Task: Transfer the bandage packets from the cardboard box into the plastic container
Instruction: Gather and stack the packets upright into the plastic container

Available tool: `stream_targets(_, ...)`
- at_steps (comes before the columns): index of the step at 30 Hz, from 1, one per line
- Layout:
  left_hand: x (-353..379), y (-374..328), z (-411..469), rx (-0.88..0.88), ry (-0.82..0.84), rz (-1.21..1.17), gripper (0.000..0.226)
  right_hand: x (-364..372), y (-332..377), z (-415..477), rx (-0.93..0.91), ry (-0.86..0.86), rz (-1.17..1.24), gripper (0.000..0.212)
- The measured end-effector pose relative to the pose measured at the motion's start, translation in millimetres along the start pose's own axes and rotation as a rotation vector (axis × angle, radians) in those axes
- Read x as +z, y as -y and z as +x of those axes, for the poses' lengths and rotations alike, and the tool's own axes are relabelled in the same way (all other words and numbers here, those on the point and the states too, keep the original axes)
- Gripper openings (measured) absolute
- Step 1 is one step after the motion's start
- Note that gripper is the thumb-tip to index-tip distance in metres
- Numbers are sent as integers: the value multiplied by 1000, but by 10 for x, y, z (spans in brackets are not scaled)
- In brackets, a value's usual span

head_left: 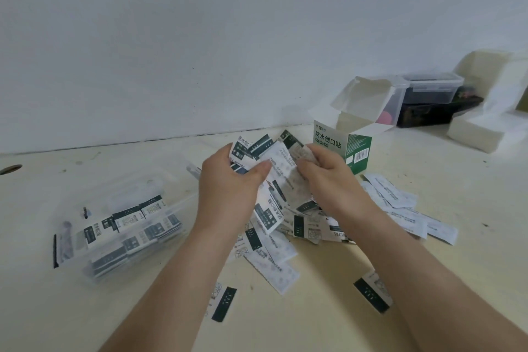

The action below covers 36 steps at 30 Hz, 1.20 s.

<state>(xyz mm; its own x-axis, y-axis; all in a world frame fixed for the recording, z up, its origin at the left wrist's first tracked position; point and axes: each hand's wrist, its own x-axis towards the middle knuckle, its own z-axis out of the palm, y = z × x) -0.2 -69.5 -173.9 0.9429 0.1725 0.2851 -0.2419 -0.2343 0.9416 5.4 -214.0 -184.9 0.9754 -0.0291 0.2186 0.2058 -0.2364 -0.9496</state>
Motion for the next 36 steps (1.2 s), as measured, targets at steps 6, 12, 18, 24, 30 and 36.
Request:
stream_targets(6,63,15,-30,17,-14,-6,25,-24,36,-43,100,283,315,29)
stream_targets(12,64,-1,-26,-93,17,-136,11,-52,8,0,174,311,435,24)
stream_targets(18,94,-14,-52,-162,120,-214,19,3,-49,-18,237,387,472,23)
stream_targets(24,67,22,-27,-50,43,-83,20,-56,-4,-20,307,443,548,22)
stream_targets(30,39,16,-5,-15,-44,-17,49,-152,21,-26,303,553,537,34)
stream_targets(36,-29,-58,-6,423,-212,152,40,-316,40,18,369,416,440,10)
